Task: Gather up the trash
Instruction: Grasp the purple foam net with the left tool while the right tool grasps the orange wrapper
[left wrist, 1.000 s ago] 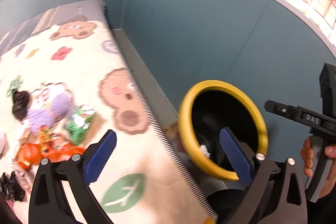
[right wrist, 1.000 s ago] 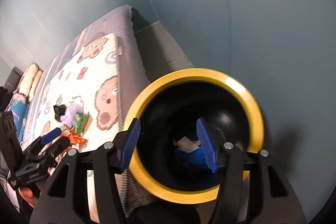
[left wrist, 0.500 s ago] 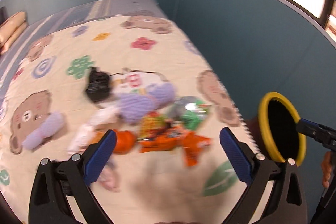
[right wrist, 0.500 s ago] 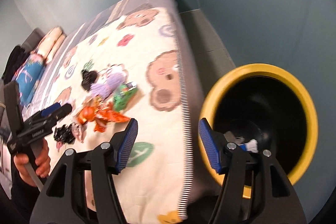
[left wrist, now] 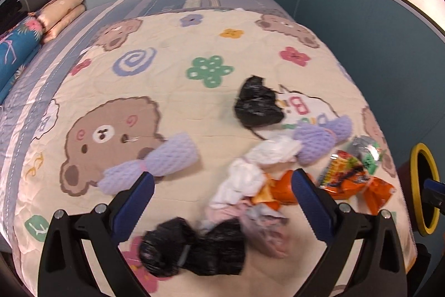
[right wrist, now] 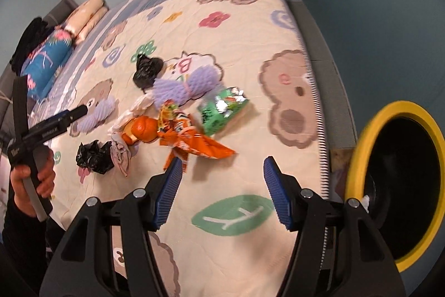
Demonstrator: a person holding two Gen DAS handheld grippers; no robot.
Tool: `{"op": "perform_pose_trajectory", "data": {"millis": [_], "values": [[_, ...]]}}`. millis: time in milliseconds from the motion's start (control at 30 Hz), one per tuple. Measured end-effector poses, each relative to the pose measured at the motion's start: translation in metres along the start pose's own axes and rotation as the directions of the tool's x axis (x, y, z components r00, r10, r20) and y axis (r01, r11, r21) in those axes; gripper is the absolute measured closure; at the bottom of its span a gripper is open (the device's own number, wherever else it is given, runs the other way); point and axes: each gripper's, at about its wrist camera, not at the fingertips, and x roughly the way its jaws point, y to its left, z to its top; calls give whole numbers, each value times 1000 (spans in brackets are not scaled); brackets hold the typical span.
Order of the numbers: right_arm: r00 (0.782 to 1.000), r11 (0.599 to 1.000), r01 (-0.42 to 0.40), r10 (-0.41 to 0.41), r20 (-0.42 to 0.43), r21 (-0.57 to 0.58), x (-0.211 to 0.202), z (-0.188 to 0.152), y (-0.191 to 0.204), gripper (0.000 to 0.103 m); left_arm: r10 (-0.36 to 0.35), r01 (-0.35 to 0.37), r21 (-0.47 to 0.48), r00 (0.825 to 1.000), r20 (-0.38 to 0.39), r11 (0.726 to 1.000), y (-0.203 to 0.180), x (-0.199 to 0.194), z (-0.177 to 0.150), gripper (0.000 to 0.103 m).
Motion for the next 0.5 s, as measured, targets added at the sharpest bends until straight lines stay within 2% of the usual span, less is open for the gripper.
{"op": "perform_pose_trajectory", "data": {"millis": [267,500], "values": [[998,994,30,-36,-53,-106,36,18,42,44,59,-60,-31,998,-36,998,51,25,7,8],[990,983,77,-95,-104,-164,68,28,58,44,97,-100,-23,991,-87,995,80,54,12,8]]}}
